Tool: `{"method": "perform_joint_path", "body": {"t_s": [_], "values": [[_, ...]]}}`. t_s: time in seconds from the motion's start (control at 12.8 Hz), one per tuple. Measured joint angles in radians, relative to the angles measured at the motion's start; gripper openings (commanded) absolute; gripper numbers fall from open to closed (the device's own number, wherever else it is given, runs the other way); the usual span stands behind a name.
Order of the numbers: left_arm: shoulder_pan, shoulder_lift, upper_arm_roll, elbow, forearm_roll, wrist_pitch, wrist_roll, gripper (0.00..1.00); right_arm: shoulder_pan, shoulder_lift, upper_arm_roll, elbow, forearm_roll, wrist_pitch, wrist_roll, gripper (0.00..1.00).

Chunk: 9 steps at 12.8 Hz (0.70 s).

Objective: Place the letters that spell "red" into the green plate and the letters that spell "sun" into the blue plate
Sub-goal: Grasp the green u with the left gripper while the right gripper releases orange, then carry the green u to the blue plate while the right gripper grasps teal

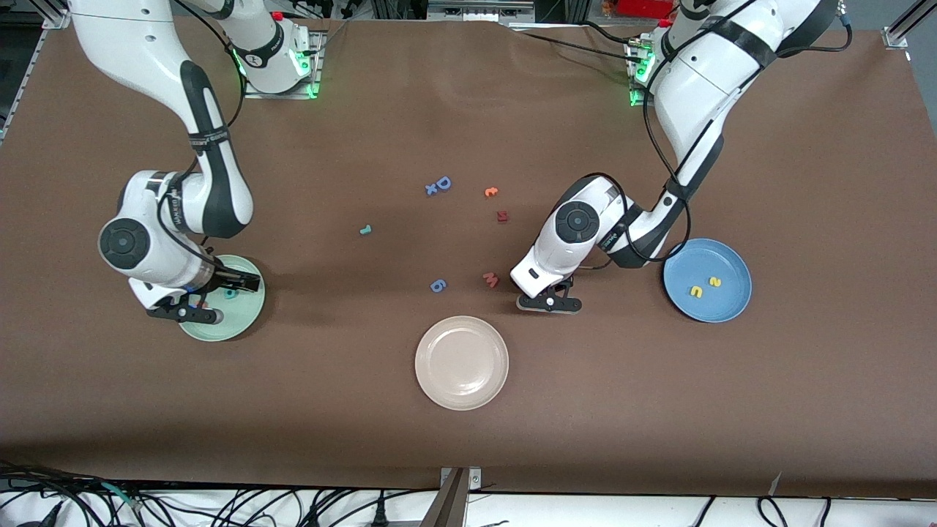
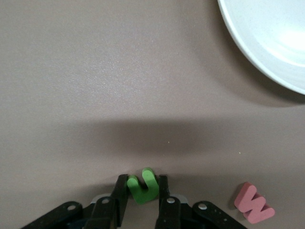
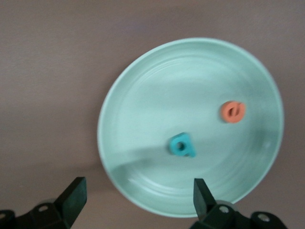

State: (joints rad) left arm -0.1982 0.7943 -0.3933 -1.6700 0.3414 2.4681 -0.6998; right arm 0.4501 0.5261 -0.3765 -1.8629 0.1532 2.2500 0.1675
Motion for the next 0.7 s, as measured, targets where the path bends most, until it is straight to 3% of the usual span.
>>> {"method": "perform_joint_path", "body": {"t_s": [0.47, 0.7], "values": [[0.034, -0.058, 0.004, 0.027, 0.000, -0.144, -0.003, 0.12, 0.036, -0.039, 0.159, -0.052, 0.001, 0.008, 0.359, 0.99], [0.090, -0.104, 0.004, 0.028, 0.000, -0.223, 0.050, 0.12, 0.050, -0.089, 0.212, -0.161, 0.001, 0.136, 0.493, 0.99]]}}
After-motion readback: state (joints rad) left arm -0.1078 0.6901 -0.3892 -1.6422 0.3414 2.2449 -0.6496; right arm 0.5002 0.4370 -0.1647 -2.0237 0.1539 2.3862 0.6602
